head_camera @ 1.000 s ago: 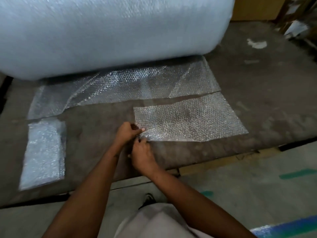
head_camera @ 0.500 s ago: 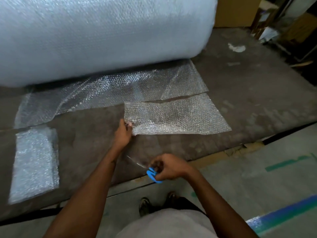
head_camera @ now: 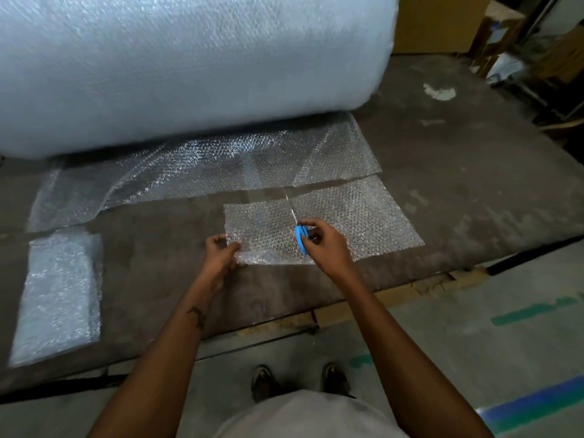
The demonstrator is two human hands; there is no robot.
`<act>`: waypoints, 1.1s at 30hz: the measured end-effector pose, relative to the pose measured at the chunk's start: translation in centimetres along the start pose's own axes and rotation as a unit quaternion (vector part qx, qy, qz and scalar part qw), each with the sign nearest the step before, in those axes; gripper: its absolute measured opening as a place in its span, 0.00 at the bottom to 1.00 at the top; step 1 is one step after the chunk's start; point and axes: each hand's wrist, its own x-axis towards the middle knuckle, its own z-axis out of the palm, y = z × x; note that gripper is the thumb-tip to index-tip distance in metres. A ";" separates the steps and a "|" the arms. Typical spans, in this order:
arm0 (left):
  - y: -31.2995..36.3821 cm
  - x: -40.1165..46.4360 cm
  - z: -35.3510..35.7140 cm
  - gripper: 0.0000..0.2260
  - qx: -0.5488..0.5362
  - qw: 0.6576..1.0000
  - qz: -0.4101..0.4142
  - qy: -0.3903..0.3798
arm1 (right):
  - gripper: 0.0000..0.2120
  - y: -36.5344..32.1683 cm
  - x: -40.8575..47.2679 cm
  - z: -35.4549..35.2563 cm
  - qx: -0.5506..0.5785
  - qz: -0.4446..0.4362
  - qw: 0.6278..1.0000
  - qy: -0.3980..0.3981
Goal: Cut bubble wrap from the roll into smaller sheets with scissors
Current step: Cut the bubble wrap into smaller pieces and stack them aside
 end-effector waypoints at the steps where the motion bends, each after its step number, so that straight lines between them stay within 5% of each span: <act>1: -0.4 -0.2 0.0 0.24 0.007 1.000 0.020 0.023 | 0.15 0.3 0.7 0.4 -0.029 -0.004 1.000 -0.009; 8: -2.1 -1.1 -0.3 0.33 0.081 0.988 0.127 0.029 | 0.17 3.2 0.4 3.4 -0.025 -0.011 0.997 -0.074; 16: -3.1 -3.6 -3.4 0.14 0.138 0.982 0.110 -0.071 | 0.17 3.5 2.0 2.6 -0.085 -0.003 0.995 -0.057; 20: -3.4 -4.6 -3.8 0.13 0.114 0.981 0.105 -0.118 | 0.17 3.5 2.1 3.3 -0.118 -0.025 0.991 -0.064; 29: -3.4 -5.5 -2.4 0.13 0.034 0.991 0.107 -0.073 | 0.18 3.2 1.2 5.2 -0.039 -0.026 0.994 -0.102; 33: -3.0 -5.9 -0.6 0.27 0.072 0.978 0.194 -0.006 | 0.18 3.7 0.6 6.3 0.033 0.015 0.993 -0.111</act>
